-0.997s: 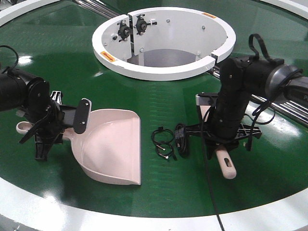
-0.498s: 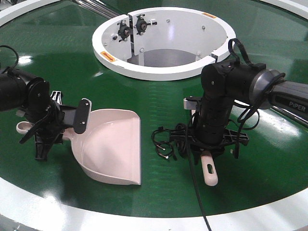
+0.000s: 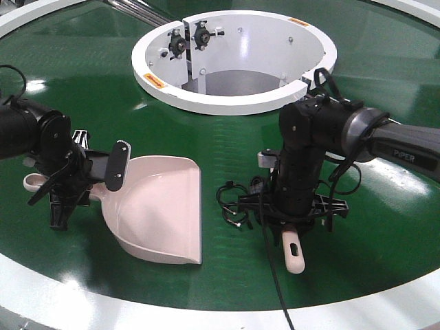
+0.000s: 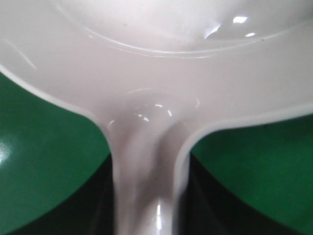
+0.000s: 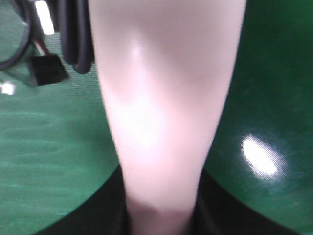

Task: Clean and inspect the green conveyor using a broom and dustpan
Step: 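Lift the brush with the right gripper and move it toward the cables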

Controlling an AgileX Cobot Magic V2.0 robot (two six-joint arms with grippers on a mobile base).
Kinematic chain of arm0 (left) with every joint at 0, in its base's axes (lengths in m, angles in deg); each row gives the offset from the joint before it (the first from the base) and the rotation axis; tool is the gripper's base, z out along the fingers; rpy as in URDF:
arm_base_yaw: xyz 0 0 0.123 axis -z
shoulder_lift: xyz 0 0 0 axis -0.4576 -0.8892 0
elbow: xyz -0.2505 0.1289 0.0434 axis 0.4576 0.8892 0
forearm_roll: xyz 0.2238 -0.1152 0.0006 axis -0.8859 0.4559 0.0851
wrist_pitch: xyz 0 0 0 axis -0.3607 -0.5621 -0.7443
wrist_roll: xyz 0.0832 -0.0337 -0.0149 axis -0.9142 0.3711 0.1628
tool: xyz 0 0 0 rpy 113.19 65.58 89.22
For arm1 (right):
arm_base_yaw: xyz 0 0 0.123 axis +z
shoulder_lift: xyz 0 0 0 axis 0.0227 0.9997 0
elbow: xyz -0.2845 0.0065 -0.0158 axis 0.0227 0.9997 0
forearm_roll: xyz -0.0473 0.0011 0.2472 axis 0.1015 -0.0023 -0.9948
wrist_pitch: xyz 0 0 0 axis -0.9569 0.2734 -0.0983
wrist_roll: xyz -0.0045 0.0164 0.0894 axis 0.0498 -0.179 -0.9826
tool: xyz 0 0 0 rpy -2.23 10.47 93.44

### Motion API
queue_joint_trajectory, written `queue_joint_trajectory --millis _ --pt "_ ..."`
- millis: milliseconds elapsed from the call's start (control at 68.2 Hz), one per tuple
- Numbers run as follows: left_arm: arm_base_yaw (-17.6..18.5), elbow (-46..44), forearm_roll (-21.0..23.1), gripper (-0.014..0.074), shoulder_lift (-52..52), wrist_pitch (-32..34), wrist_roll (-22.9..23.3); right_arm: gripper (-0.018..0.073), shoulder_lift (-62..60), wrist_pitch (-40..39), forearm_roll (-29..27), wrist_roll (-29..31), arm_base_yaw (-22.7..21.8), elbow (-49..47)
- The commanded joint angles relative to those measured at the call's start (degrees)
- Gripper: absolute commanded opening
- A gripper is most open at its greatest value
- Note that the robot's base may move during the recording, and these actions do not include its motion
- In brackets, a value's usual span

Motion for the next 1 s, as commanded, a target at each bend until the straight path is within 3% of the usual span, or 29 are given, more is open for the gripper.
queue_joint_trajectory --millis 0,601,982 --pt "0.37 -1.46 0.31 -0.0006 2.27 1.38 -0.54 -0.0003 -2.69 4.13 0.7 0.64 0.03 -1.38" --pt "0.37 -1.46 0.31 -0.0006 2.27 1.38 -0.54 -0.0002 -1.18 4.18 -0.33 2.44 0.02 -1.44" --pt "0.37 -1.46 0.31 -0.0006 2.27 1.38 -0.54 -0.0001 0.67 4.18 -2.39 4.99 2.82 -6.03"
